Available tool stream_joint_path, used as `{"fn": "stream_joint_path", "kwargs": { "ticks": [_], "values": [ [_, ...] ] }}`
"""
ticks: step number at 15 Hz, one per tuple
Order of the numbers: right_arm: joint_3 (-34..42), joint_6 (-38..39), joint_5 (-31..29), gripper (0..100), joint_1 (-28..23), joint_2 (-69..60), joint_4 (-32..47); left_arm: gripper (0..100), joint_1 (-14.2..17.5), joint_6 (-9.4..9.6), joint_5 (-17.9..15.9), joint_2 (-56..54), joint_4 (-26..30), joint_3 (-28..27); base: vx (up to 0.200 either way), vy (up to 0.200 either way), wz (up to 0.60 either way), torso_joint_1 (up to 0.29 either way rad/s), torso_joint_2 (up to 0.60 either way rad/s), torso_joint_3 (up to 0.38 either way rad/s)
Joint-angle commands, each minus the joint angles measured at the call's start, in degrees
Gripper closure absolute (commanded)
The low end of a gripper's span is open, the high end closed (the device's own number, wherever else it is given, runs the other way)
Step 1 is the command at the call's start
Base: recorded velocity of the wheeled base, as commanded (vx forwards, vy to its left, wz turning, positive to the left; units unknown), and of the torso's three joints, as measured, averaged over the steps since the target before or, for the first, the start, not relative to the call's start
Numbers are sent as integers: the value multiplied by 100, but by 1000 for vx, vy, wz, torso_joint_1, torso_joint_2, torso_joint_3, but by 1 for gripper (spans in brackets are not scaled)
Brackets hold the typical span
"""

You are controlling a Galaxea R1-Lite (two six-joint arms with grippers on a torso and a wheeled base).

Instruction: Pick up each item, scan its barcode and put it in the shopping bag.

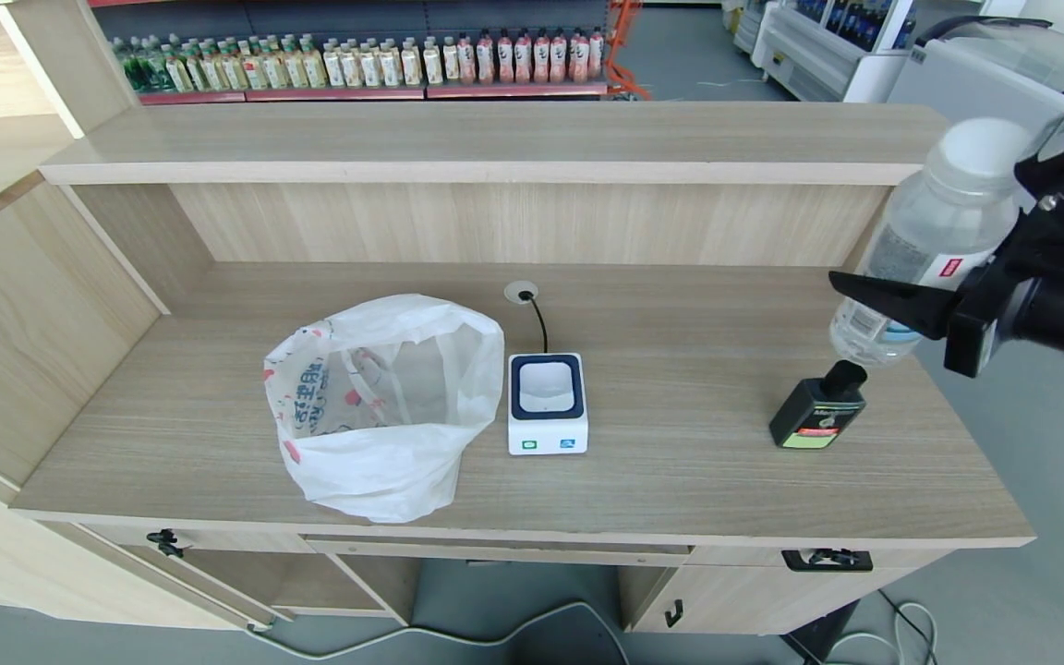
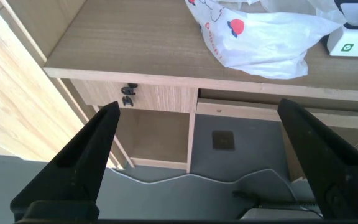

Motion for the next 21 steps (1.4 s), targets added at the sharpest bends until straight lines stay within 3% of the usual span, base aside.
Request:
{"fn": "stream_joint_path", "kwargs": {
  "ticks": [1, 6, 9, 16, 21],
  "values": [
    [-171, -719, -7, 100, -239, 349, -115, 0, 1, -4, 1, -2, -1, 0, 0, 0, 0, 0, 0, 0],
    [-4, -2125, 2, 100, -274, 253, -151, 0, 1, -4, 1, -2, -1, 0, 0, 0, 0, 0, 0, 0],
    [321, -2363, 46, 100, -186, 218, -625, 0, 1, -4, 1, -2, -1, 0, 0, 0, 0, 0, 0, 0],
    [462, -2705, 10, 100, 34, 156, -695, 0, 1, 5, 1, -2, -1, 0, 0, 0, 0, 0, 0, 0],
    [567, -2714, 19, 100, 227, 279, -1003, 0, 1, -4, 1, -2, 7, 0, 0, 200, 0, 5, 1, -1]
  ]
}}
